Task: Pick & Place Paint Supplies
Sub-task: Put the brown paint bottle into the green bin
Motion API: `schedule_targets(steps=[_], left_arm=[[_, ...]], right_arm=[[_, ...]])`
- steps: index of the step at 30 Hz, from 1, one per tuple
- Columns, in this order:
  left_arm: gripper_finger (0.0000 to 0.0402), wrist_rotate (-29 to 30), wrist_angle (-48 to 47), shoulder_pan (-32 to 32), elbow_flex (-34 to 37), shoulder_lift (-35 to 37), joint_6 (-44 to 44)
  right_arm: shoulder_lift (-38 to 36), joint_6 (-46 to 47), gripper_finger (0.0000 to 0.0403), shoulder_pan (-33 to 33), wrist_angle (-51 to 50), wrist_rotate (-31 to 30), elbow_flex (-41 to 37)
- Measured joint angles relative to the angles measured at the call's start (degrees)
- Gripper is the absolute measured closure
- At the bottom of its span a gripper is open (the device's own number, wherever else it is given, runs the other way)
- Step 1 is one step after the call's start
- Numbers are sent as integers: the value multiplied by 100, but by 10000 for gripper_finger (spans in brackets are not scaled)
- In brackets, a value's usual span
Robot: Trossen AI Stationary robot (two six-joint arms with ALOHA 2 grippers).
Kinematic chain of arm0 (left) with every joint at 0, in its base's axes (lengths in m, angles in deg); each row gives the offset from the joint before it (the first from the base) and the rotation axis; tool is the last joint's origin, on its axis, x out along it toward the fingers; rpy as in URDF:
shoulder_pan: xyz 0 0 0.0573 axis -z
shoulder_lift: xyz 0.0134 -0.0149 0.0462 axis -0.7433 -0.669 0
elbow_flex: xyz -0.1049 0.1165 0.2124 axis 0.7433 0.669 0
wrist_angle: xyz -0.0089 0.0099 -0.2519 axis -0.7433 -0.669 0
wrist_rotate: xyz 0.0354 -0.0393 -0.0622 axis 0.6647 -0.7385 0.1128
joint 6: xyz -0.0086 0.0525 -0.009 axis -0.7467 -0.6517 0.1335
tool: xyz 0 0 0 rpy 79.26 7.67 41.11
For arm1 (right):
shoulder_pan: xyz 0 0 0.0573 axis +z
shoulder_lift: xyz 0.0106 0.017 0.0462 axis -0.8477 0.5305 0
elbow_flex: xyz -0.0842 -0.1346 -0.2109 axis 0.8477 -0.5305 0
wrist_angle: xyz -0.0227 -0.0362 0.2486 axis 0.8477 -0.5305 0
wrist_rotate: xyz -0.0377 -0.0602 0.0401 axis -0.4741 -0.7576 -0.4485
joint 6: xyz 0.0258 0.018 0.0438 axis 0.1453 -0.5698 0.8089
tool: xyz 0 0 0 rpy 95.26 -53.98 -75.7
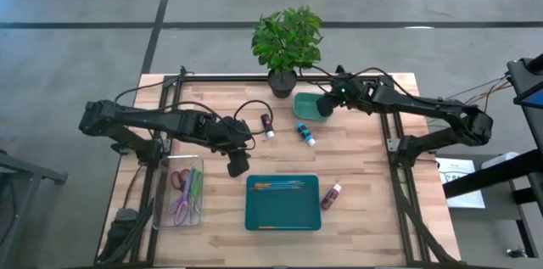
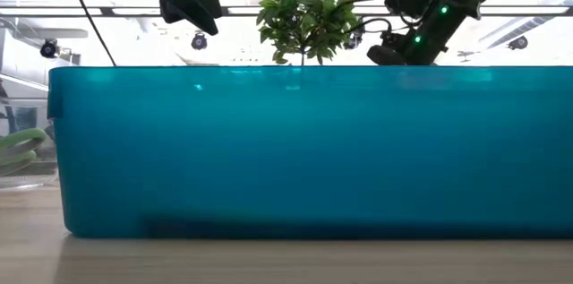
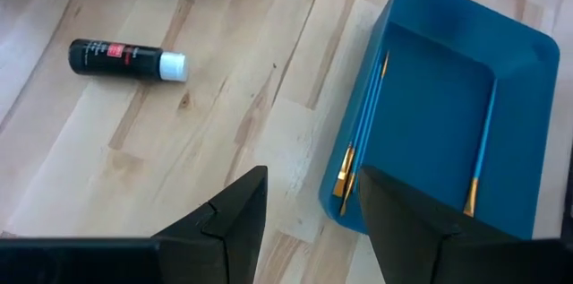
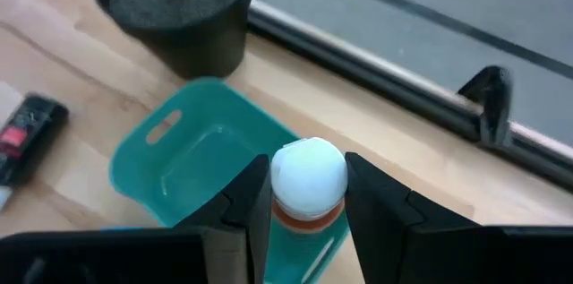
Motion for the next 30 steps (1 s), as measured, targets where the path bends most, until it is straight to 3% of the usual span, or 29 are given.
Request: schedule_targets(steps=[30], left_arm=[[218,-120,20,0,-2,0,129]], right_arm=[[131,-767,296,-293,409,-106,-93]])
